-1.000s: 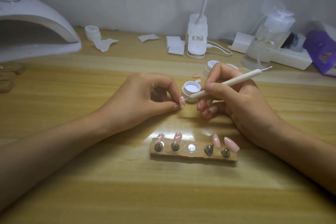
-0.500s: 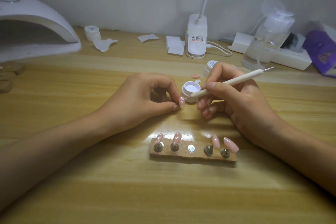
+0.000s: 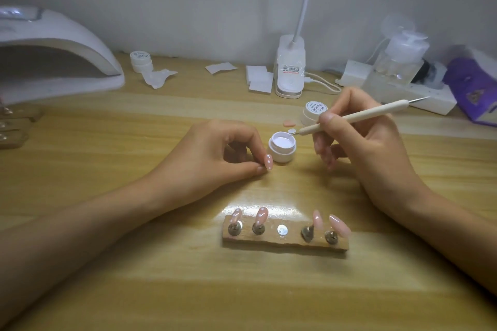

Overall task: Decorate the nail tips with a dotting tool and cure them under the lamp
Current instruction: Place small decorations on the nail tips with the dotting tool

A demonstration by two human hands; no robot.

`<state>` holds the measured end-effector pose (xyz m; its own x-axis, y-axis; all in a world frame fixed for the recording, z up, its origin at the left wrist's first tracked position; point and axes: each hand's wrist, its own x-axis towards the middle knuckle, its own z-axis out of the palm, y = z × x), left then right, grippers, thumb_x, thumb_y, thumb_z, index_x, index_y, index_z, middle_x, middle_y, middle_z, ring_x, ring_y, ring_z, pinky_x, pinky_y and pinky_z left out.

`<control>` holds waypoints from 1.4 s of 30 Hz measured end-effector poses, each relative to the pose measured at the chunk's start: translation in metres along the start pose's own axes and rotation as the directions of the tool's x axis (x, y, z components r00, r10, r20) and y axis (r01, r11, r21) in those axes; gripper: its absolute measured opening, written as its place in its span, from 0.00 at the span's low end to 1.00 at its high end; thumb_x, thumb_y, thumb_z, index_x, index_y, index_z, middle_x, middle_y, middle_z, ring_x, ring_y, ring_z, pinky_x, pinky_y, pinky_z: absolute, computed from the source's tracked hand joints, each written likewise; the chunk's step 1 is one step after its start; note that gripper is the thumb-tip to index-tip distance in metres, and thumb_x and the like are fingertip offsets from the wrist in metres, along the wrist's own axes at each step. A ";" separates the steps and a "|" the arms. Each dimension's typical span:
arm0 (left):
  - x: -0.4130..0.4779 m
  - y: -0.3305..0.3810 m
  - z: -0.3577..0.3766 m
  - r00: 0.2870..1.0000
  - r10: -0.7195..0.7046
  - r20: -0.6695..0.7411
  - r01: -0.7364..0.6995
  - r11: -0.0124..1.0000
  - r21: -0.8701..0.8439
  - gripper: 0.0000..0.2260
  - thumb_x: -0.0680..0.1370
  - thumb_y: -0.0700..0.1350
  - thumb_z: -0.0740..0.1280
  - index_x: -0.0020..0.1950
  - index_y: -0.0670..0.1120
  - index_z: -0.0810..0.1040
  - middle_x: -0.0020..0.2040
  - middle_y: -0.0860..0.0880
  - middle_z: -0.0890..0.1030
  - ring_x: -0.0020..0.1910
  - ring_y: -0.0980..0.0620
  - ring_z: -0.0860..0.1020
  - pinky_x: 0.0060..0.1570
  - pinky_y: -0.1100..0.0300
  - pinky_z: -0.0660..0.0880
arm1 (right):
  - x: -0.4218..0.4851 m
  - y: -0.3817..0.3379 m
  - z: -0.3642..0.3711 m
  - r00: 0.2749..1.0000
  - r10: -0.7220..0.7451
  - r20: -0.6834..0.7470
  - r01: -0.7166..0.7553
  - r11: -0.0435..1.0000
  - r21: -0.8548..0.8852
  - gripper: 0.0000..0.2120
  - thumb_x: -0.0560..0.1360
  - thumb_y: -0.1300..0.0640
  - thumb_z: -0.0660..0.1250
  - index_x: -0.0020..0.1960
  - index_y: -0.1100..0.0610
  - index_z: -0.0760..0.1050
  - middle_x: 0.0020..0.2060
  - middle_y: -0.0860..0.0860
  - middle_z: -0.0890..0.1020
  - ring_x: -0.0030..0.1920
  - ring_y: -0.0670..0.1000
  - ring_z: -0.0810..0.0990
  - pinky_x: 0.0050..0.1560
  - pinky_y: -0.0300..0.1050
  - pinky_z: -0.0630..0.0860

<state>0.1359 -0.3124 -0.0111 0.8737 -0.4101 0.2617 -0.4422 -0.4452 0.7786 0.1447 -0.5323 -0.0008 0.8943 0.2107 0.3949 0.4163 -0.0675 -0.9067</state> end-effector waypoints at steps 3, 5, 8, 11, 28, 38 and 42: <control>0.000 0.000 0.000 1.000 -0.002 -0.004 0.002 1.000 0.001 0.07 0.72 0.40 0.76 0.38 0.52 0.82 0.40 0.55 0.84 0.36 0.56 0.80 0.39 0.66 0.75 | 0.002 0.004 0.000 0.998 0.054 0.030 -0.052 0.997 -0.065 0.11 0.81 0.62 0.63 0.41 0.58 0.67 0.27 0.51 0.78 0.26 0.50 0.74 0.25 0.39 0.71; 0.000 0.000 0.000 1.000 -0.004 -0.004 0.004 1.000 -0.003 0.07 0.72 0.41 0.76 0.38 0.52 0.83 0.39 0.54 0.84 0.36 0.56 0.80 0.39 0.66 0.75 | 0.003 0.006 0.001 0.995 0.081 0.057 -0.078 0.996 -0.052 0.10 0.80 0.61 0.64 0.41 0.57 0.67 0.27 0.50 0.78 0.27 0.52 0.74 0.25 0.40 0.72; 0.000 0.001 0.000 1.000 -0.004 -0.004 0.004 1.000 -0.001 0.07 0.72 0.41 0.76 0.38 0.52 0.83 0.39 0.55 0.84 0.35 0.56 0.79 0.39 0.67 0.74 | 0.003 0.006 0.002 0.992 0.096 0.086 -0.092 0.995 -0.049 0.10 0.79 0.59 0.66 0.41 0.57 0.68 0.27 0.51 0.77 0.27 0.53 0.74 0.25 0.40 0.73; 0.000 0.001 0.000 1.000 -0.001 -0.008 0.001 1.000 0.000 0.07 0.72 0.40 0.76 0.38 0.52 0.83 0.39 0.55 0.83 0.35 0.56 0.79 0.39 0.68 0.74 | 0.004 0.005 0.002 0.990 0.106 0.095 -0.102 0.994 -0.047 0.10 0.77 0.57 0.66 0.41 0.58 0.68 0.27 0.51 0.77 0.27 0.52 0.74 0.25 0.41 0.73; -0.001 0.001 0.000 1.000 -0.001 -0.013 0.001 1.000 0.016 0.06 0.72 0.40 0.76 0.39 0.51 0.83 0.38 0.58 0.82 0.34 0.60 0.78 0.37 0.72 0.70 | 0.004 0.001 0.000 0.998 -0.056 -0.024 0.059 0.983 0.171 0.08 0.78 0.51 0.63 0.44 0.54 0.68 0.36 0.56 0.84 0.33 0.55 0.82 0.34 0.42 0.78; 0.000 0.001 0.000 1.000 0.001 -0.009 -0.001 1.000 0.016 0.06 0.72 0.40 0.76 0.39 0.50 0.83 0.37 0.60 0.81 0.34 0.61 0.77 0.37 0.73 0.68 | 0.005 0.002 -0.001 0.999 0.036 -0.016 -0.032 0.981 0.192 0.10 0.77 0.53 0.64 0.43 0.57 0.67 0.34 0.56 0.83 0.32 0.53 0.82 0.33 0.41 0.79; 0.000 0.001 0.000 1.000 0.006 -0.005 -0.006 1.000 0.017 0.06 0.72 0.40 0.76 0.39 0.50 0.83 0.37 0.60 0.82 0.34 0.61 0.77 0.37 0.72 0.69 | 0.005 0.002 -0.001 0.998 0.068 -0.017 -0.064 0.979 0.195 0.10 0.76 0.52 0.66 0.42 0.56 0.68 0.33 0.55 0.83 0.31 0.53 0.82 0.32 0.41 0.78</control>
<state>0.1351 -0.3128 -0.0106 0.8721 -0.4089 0.2688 -0.4505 -0.4565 0.7673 0.1500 -0.5325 -0.0001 0.9231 0.1894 0.3345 0.3185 0.1106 -0.9415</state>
